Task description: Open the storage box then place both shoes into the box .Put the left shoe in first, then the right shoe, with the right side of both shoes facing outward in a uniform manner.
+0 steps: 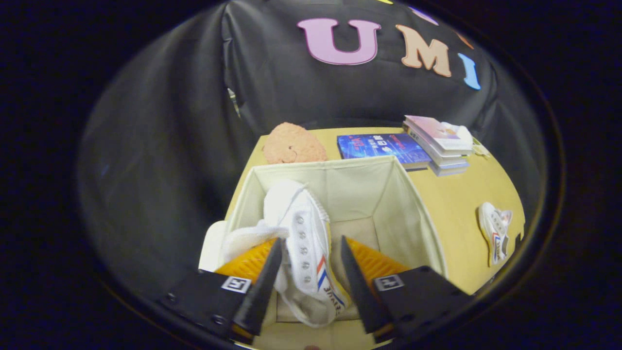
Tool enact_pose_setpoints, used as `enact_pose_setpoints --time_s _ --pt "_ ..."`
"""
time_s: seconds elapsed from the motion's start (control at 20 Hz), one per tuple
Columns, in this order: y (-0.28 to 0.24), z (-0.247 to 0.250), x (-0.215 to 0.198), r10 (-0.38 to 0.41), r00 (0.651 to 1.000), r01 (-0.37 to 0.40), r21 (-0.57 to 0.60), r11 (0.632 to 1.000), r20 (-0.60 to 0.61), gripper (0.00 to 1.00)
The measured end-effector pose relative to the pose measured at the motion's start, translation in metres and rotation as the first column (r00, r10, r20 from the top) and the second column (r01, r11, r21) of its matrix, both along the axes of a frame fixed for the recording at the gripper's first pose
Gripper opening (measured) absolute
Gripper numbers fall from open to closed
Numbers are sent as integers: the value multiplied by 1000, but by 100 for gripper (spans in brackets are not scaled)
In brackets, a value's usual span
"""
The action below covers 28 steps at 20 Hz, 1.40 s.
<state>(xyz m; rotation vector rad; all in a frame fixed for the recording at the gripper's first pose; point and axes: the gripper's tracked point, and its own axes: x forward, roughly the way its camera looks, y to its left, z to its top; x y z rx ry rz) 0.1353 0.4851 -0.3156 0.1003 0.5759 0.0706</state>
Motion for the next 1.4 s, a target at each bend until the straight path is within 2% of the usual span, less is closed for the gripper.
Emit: enact_pose_setpoints --time_s 0.15,0.35,0.5,0.75,0.85,0.9,1.0,1.05,1.25,1.4 --pt "-6 42 -2 7 996 -15 82 997 93 97" --pt "-54 93 -6 -27 985 8 114 993 171 97" --pt "-115 125 -13 -67 972 50 82 995 224 97" --pt "-241 148 -28 -173 949 189 -35 981 265 97" --pt "-288 140 -32 -208 945 238 -96 966 251 97" --pt "-306 136 -52 -228 944 262 -124 957 239 97" --pt "-346 120 -57 -254 943 291 -162 943 214 97" --pt "-370 107 -44 -270 943 305 -179 935 196 97" --pt "-444 59 -71 -327 939 343 -274 899 102 97" --pt "-486 22 -96 -353 935 338 -351 873 24 97"
